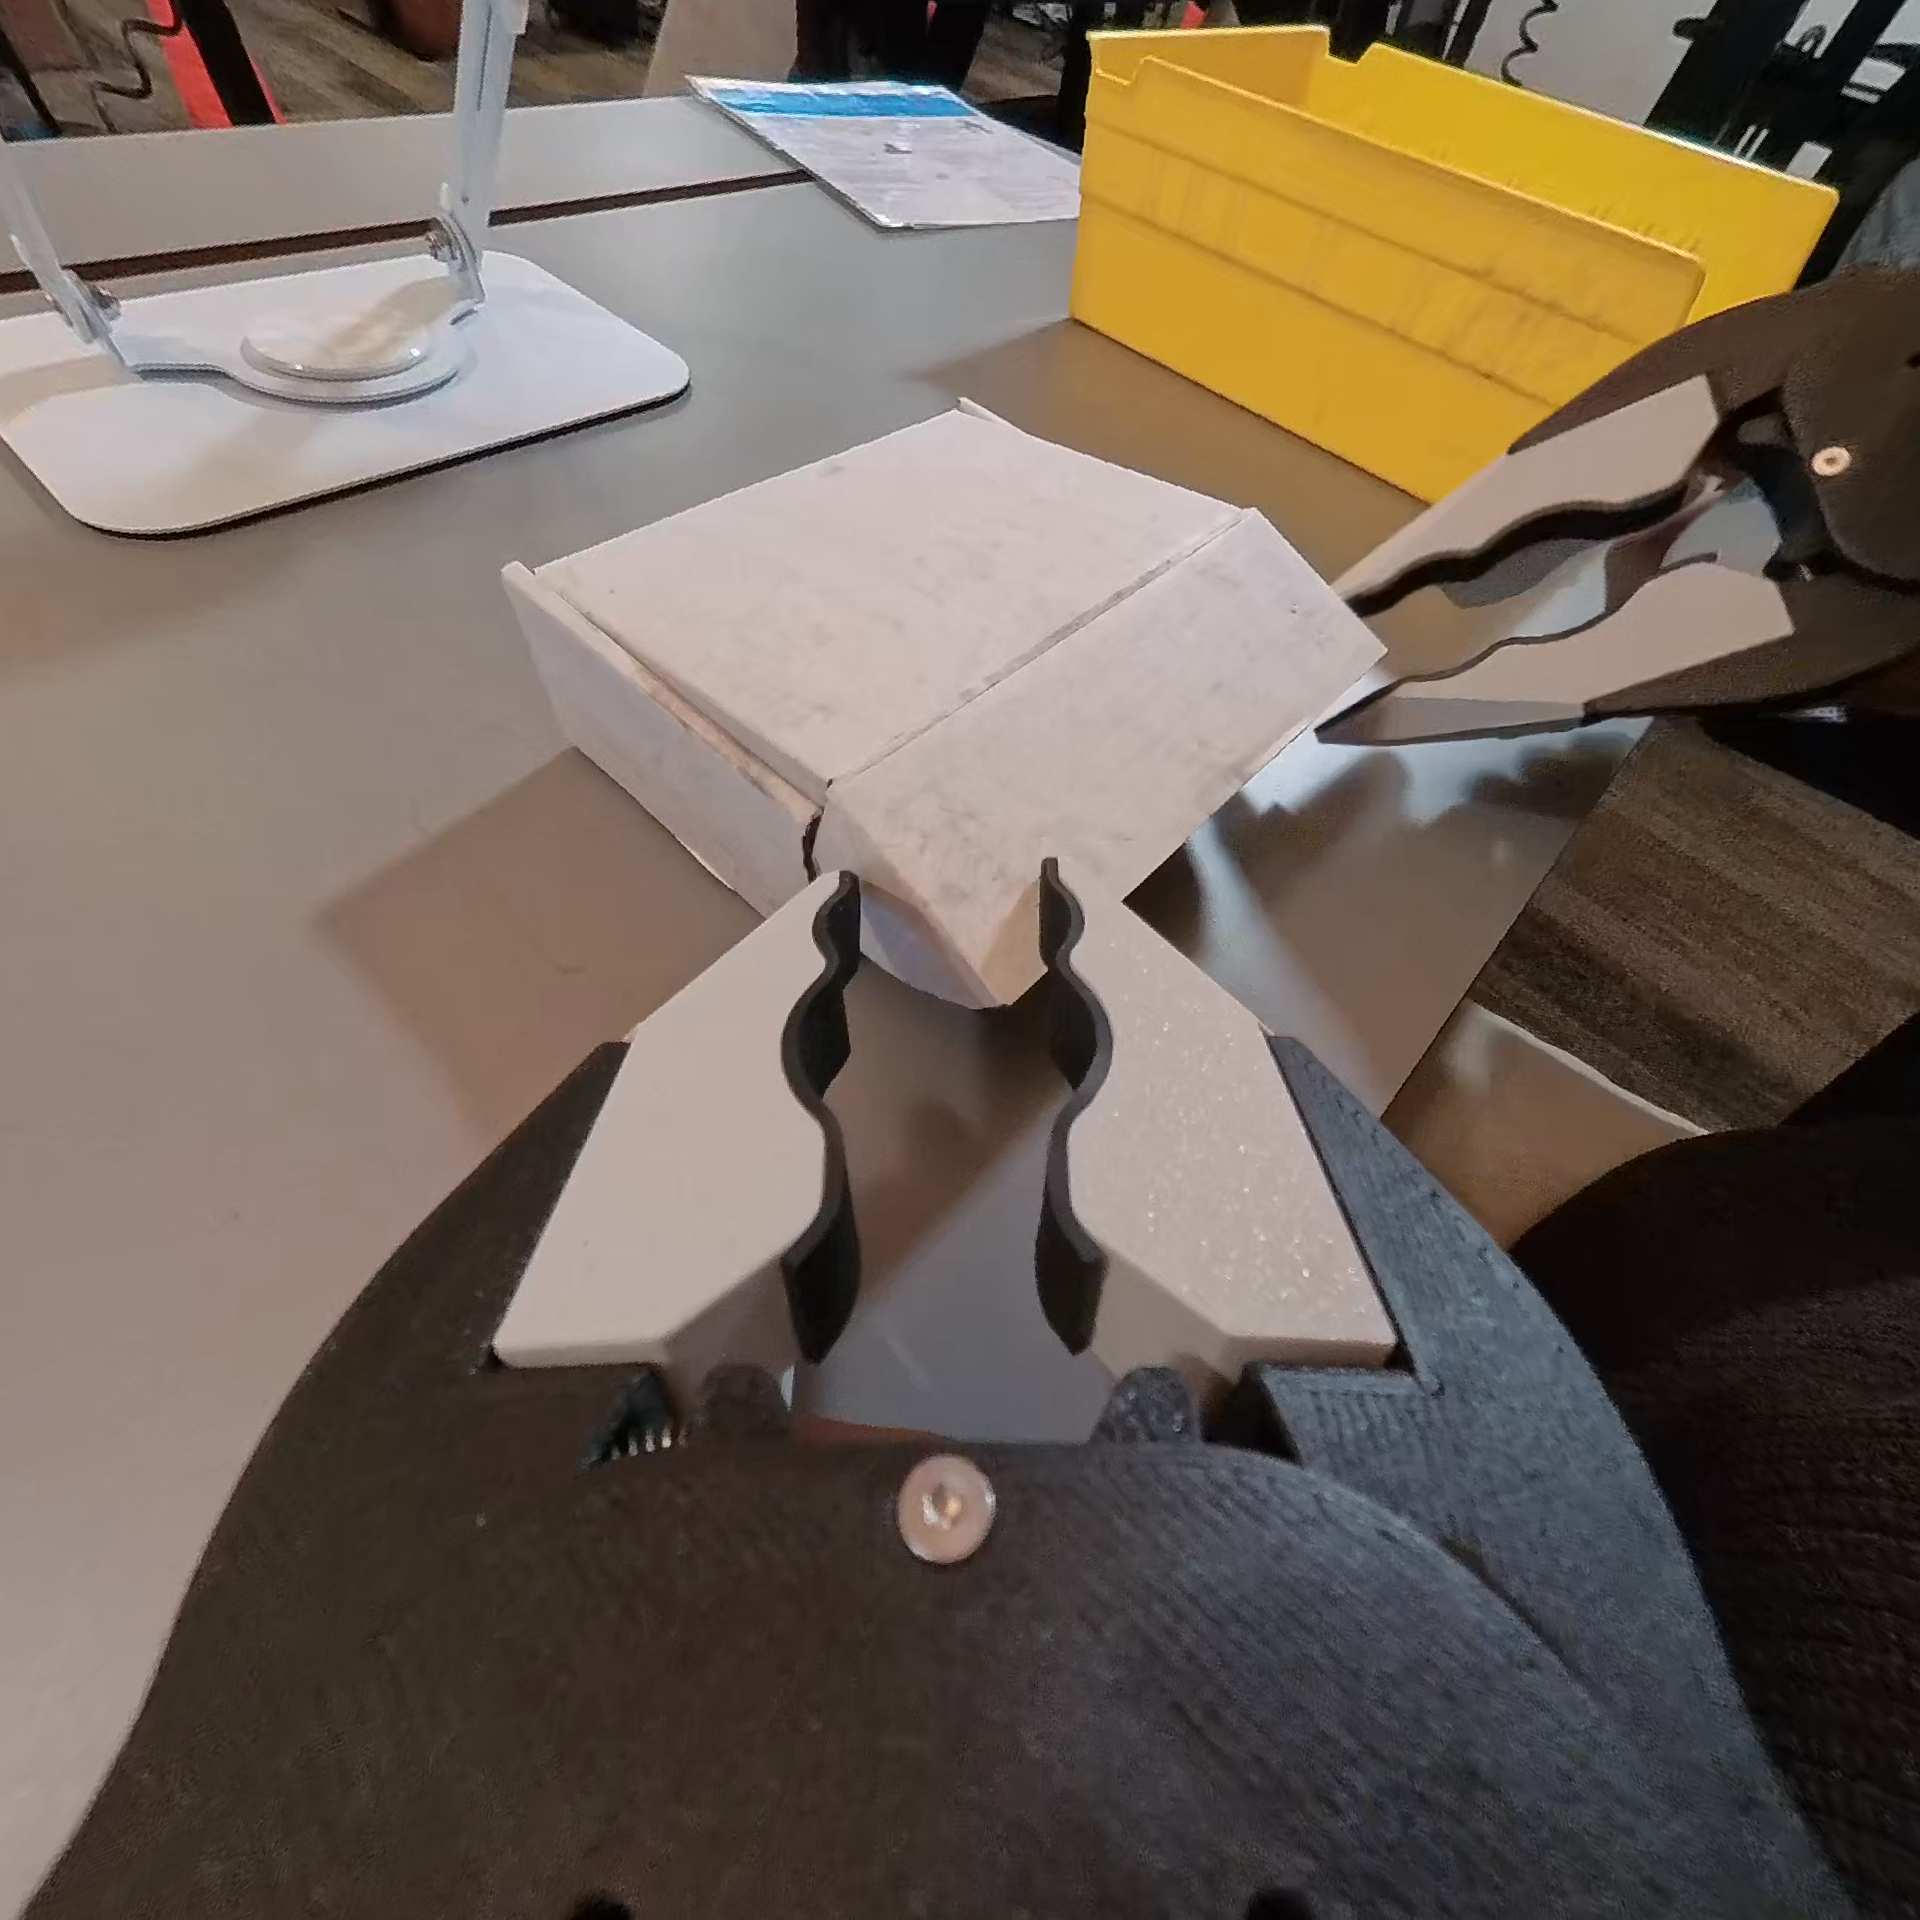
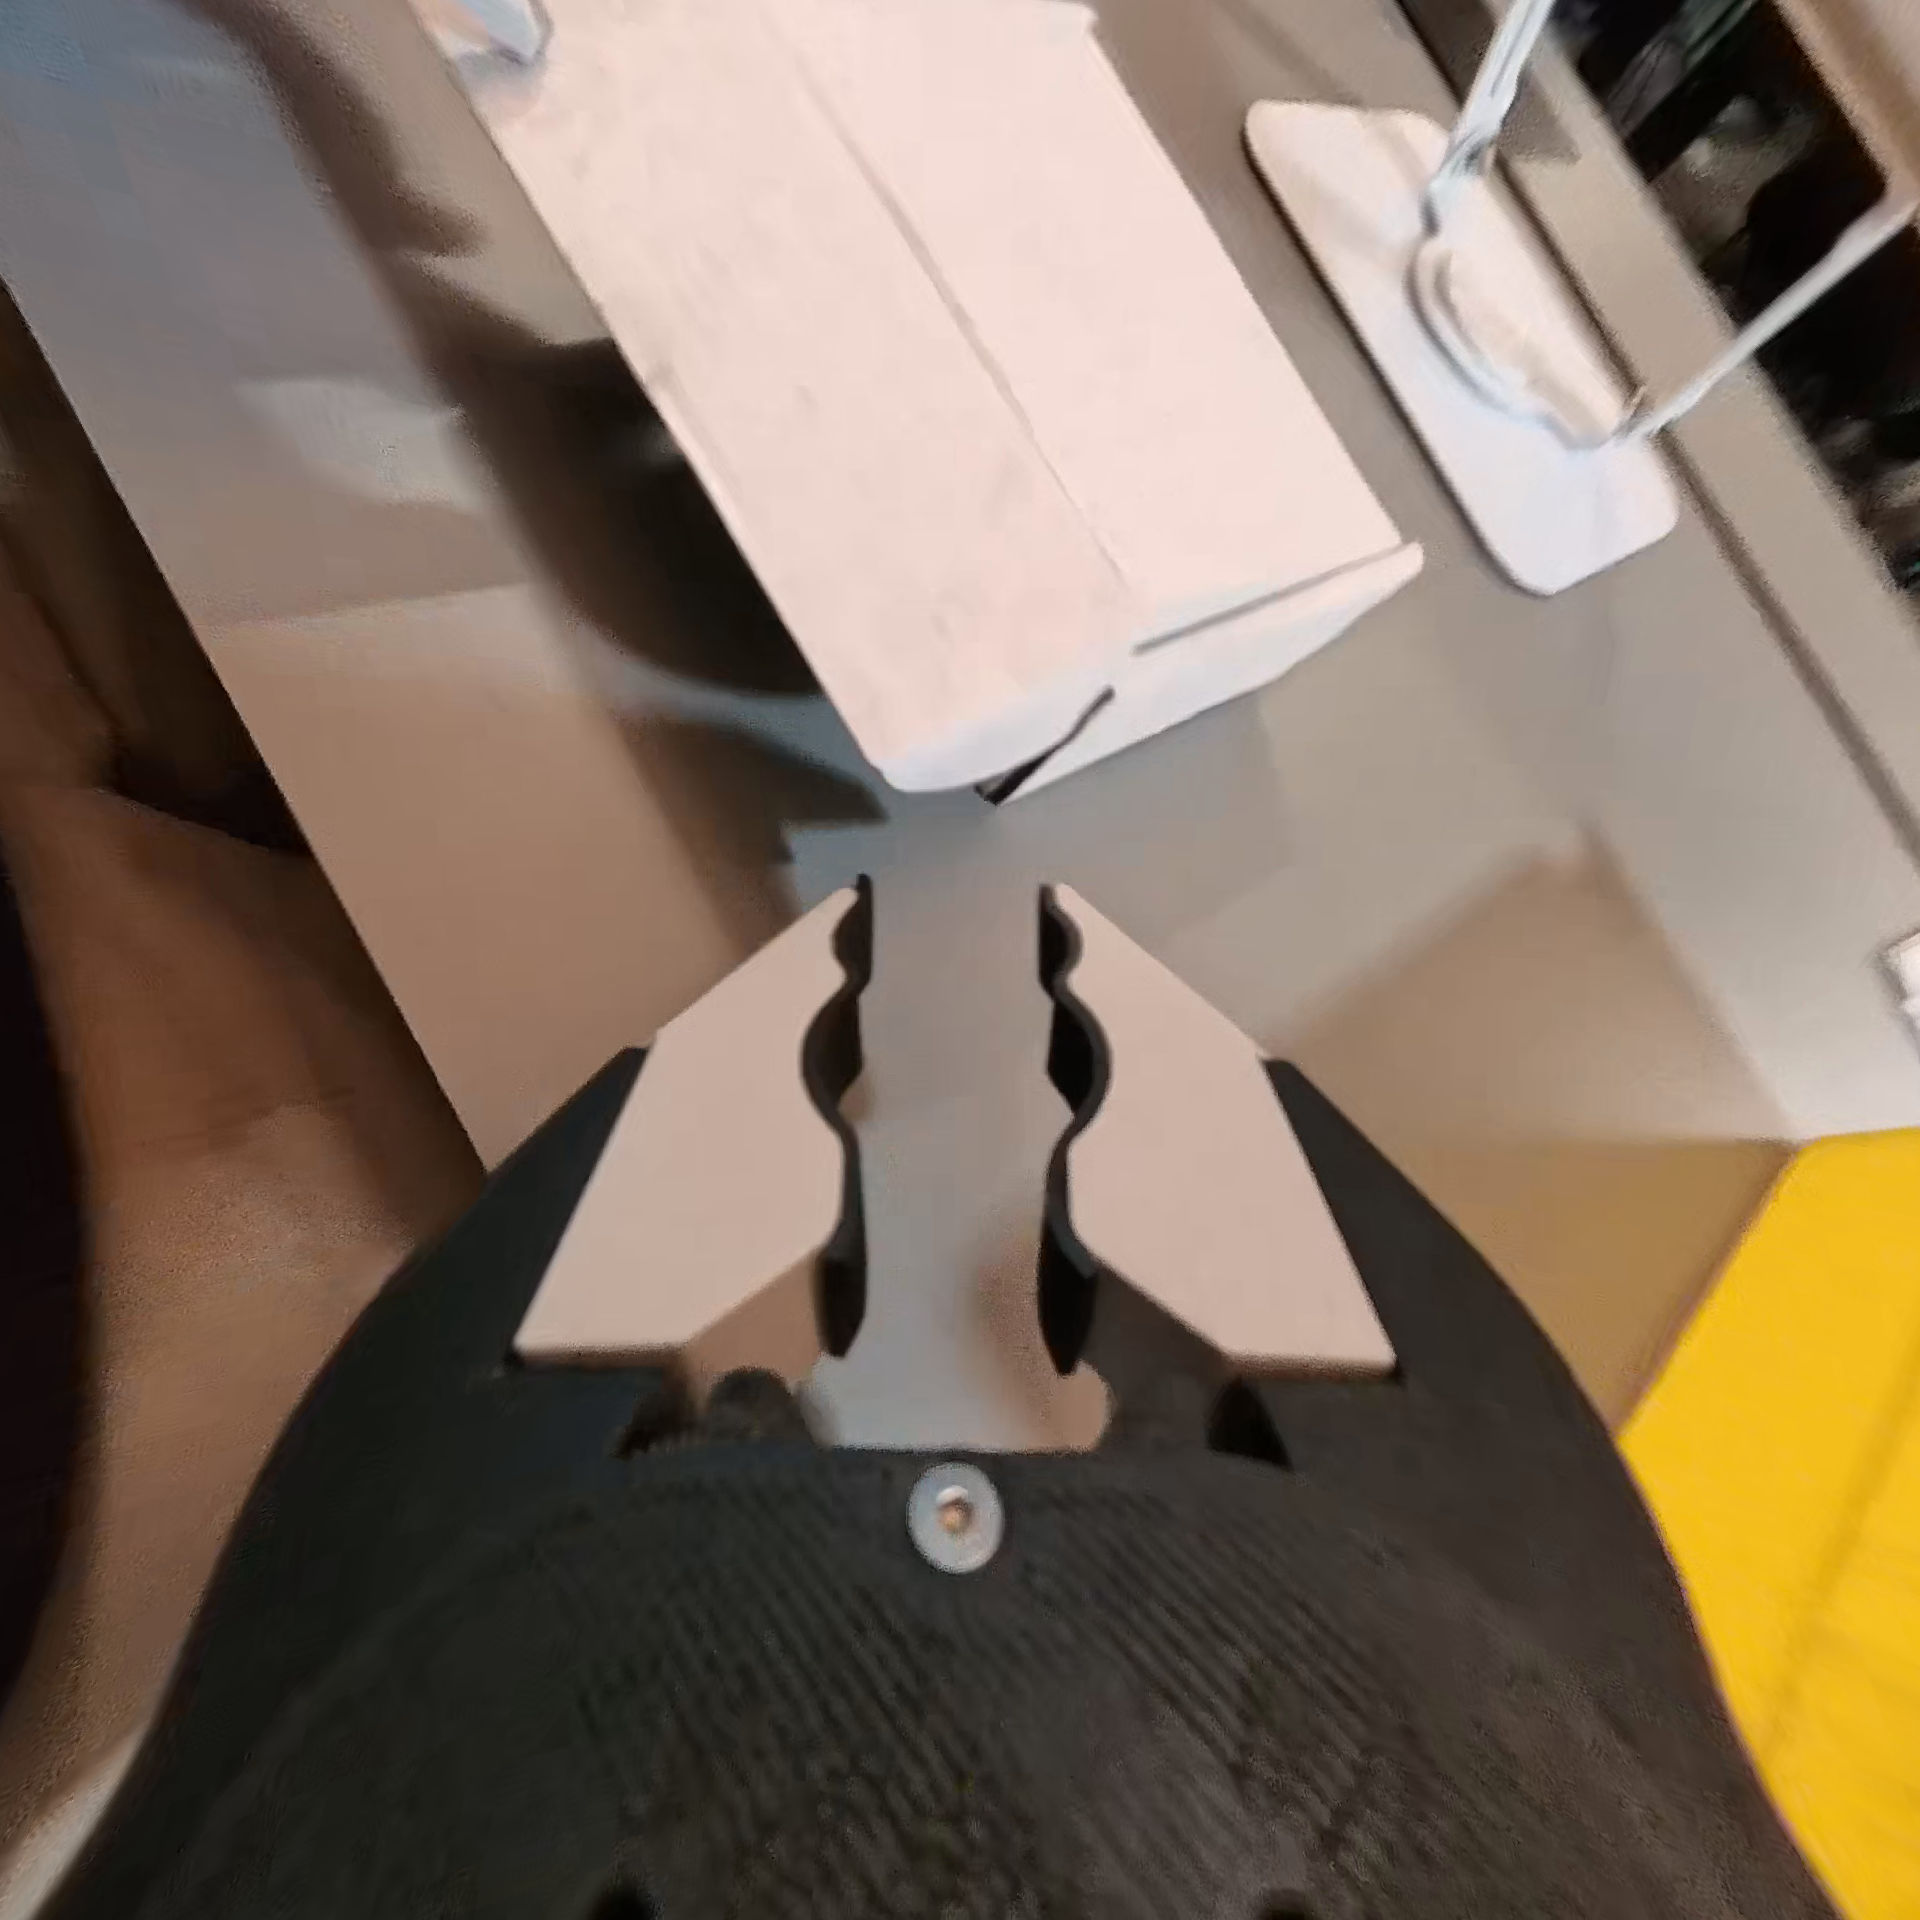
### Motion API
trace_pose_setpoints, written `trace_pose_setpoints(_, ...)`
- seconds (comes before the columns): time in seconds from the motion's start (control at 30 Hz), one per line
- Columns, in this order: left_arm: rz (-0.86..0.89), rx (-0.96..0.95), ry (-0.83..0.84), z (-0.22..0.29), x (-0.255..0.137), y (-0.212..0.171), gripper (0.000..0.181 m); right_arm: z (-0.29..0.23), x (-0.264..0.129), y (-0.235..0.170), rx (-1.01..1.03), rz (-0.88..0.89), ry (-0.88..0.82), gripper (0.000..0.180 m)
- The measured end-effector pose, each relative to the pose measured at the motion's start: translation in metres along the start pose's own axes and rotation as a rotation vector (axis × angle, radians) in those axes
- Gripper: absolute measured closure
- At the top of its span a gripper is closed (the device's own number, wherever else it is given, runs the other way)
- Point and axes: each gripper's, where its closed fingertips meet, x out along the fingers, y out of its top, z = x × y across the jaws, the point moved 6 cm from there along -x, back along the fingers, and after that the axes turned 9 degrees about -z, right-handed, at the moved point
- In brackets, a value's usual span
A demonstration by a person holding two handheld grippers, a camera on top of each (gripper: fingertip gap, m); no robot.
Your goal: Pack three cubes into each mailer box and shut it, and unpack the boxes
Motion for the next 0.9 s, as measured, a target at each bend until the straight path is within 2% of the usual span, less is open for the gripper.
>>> trace_pose_setpoints(0.03,0.001,0.0,-0.001,0.0,-0.001,0.0,0.147,0.004,-0.001,-0.004,0.062,0.018,0.043,0.143)
trace_pose_setpoints(0.2,0.015,-0.016,-0.009,-0.004,-0.004,0.001,0.145,0.031,-0.021,0.001,0.444,0.289,0.299,0.138)
trace_pose_setpoints(0.3,0.042,-0.066,-0.031,-0.009,-0.008,0.004,0.144,0.034,-0.025,0.006,0.569,0.392,0.42,0.136)
trace_pose_setpoints(0.5,0.042,-0.156,-0.11,-0.009,-0.008,0.004,0.144,0.019,-0.009,0.016,0.603,0.327,0.512,0.145)
trace_pose_setpoints(0.6,-0.009,-0.137,-0.092,-0.005,-0.001,0.0,0.151,0.013,-0.002,0.018,0.578,0.272,0.494,0.148)
trace_pose_setpoints(0.9,-0.05,-0.097,-0.019,-0.004,0.006,-0.004,0.153,0.012,0.004,0.014,0.567,0.228,0.465,0.153)
